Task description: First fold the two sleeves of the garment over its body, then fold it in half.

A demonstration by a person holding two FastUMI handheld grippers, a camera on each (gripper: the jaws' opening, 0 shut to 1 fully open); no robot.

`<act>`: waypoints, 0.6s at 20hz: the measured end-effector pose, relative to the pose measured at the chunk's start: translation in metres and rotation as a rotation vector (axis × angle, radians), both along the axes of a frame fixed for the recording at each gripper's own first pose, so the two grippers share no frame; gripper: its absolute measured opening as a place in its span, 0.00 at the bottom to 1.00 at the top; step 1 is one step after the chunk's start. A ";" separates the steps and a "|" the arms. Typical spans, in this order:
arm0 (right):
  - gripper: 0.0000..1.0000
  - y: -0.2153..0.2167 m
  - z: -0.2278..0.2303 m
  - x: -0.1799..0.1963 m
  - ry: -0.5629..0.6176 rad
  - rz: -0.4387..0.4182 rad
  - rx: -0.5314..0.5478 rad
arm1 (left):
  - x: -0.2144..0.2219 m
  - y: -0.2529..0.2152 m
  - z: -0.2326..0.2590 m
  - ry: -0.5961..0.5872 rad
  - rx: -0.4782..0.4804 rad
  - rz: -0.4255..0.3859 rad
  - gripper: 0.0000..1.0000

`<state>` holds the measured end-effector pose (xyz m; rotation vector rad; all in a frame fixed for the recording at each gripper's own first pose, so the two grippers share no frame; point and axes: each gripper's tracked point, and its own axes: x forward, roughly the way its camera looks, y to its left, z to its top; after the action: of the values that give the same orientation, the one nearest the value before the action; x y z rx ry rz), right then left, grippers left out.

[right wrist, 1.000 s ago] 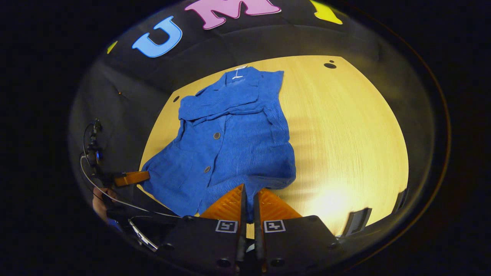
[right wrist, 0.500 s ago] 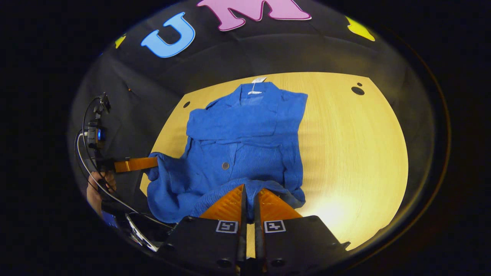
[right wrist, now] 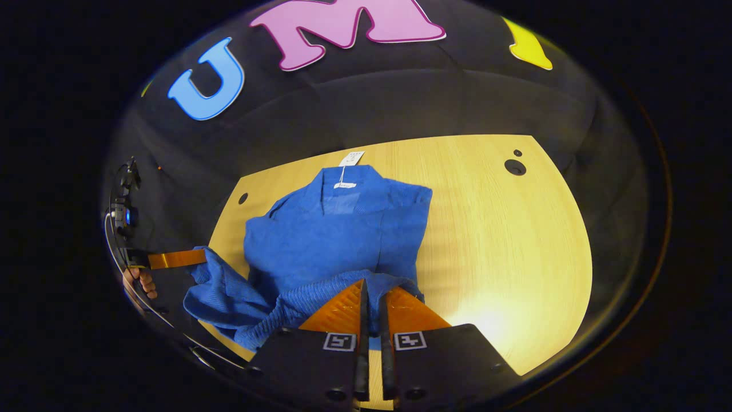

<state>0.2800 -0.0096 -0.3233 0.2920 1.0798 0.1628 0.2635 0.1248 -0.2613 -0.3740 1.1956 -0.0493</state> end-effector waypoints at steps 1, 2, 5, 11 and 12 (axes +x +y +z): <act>0.11 -0.002 -0.005 0.018 0.004 0.008 -0.006 | 0.011 0.001 -0.006 0.019 0.005 0.008 0.00; 0.10 -0.005 -0.011 0.036 0.007 0.017 -0.014 | 0.023 0.008 -0.015 0.035 0.030 0.026 0.00; 0.11 -0.003 -0.031 0.085 0.015 0.023 -0.013 | 0.051 0.016 -0.045 0.092 0.031 0.100 0.00; 0.10 -0.004 -0.077 0.125 0.063 0.036 -0.022 | 0.091 0.039 -0.083 0.130 -0.006 0.177 0.00; 0.10 -0.006 -0.080 0.127 0.071 0.029 -0.016 | 0.096 0.039 -0.085 0.137 -0.030 0.199 0.00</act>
<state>0.4075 -0.0151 -0.4032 0.2700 1.1556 0.1706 0.3591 0.1641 -0.3460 -0.5280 1.2879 0.1331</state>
